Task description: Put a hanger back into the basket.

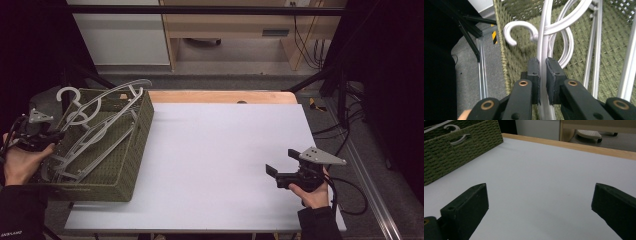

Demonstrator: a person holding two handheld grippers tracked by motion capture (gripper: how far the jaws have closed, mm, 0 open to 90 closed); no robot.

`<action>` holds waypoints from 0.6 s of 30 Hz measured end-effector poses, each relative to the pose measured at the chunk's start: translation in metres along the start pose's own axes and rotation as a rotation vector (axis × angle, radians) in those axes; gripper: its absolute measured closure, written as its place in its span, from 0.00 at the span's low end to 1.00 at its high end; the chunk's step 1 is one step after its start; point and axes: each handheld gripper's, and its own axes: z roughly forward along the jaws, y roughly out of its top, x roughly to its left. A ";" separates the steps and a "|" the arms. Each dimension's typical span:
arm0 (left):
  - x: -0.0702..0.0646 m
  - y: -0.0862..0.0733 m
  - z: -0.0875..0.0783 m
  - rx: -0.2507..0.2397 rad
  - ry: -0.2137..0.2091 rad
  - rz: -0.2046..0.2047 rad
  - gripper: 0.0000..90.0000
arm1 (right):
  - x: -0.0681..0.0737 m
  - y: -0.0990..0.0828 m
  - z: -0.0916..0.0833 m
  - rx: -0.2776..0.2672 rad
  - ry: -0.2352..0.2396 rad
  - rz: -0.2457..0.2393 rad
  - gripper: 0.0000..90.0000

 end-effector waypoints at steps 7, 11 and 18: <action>0.008 -0.011 0.005 0.042 0.029 -0.002 0.92 | 0.000 0.000 0.000 0.001 -0.002 -0.002 0.01; 0.009 -0.016 0.008 0.063 0.044 0.010 0.92 | 0.000 0.000 0.000 0.003 -0.003 -0.002 0.01; 0.006 -0.020 0.012 0.076 0.076 0.034 0.92 | 0.000 0.000 0.001 0.002 0.002 0.000 0.02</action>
